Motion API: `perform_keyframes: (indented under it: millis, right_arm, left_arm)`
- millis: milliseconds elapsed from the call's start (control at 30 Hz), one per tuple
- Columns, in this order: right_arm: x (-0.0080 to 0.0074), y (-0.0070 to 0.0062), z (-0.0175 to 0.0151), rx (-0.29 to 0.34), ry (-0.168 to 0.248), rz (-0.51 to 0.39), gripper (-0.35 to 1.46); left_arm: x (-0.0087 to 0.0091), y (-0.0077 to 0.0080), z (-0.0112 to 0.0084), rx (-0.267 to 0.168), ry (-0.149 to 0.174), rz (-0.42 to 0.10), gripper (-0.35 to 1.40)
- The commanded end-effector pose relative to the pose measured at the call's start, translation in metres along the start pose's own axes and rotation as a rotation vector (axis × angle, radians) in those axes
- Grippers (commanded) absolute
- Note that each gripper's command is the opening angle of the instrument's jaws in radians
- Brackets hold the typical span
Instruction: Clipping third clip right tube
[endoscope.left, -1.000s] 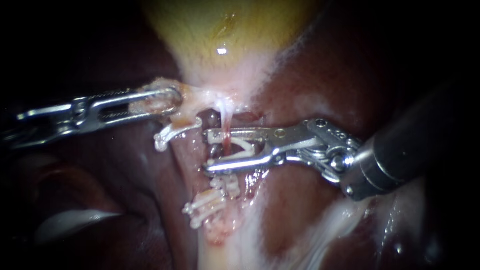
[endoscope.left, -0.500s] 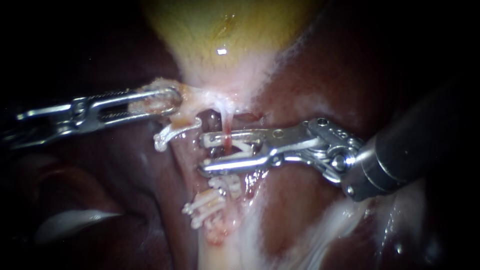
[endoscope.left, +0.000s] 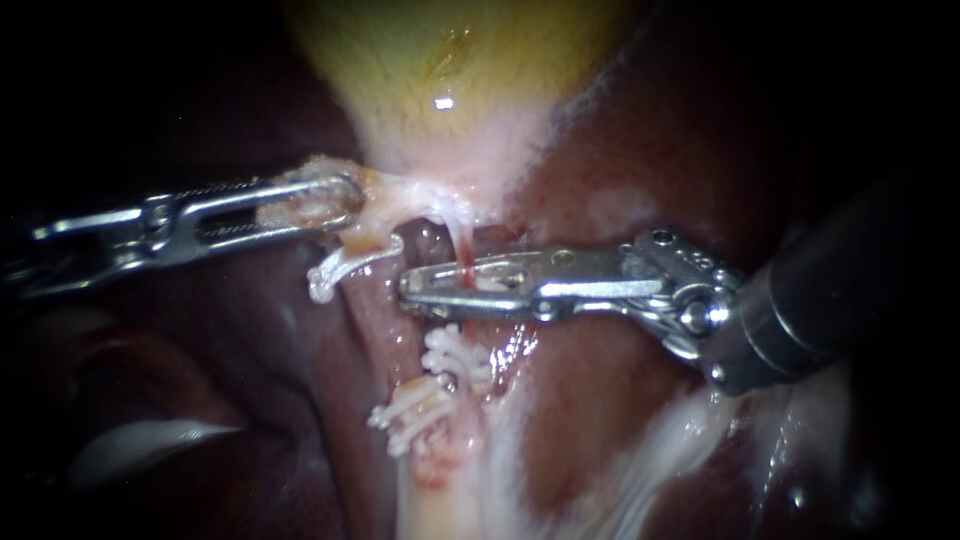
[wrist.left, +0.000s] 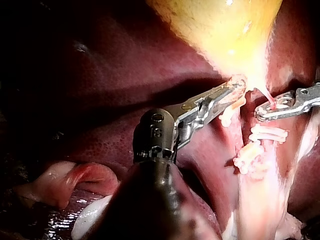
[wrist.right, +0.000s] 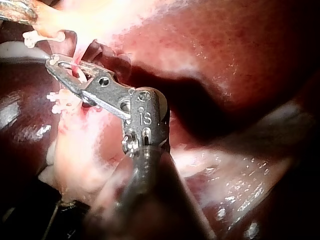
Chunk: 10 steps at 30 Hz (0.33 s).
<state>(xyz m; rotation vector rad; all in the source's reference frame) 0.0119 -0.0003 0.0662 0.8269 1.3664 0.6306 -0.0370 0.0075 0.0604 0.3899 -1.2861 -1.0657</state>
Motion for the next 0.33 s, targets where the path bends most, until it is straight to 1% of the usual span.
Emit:
perform_keyframes:
  millis: [33,333]
  right_arm:
    - [0.0,0.0,0.0,0.0,0.0,0.0,-0.35]
    - [0.0,0.0003,-0.0003,0.0,0.0,0.0,-0.35]
  left_arm:
    - [0.0,0.0,0.0,0.0,0.0,0.0,-0.35]
    - [0.0,0.0,0.0,0.0,0.0,0.0,-0.35]
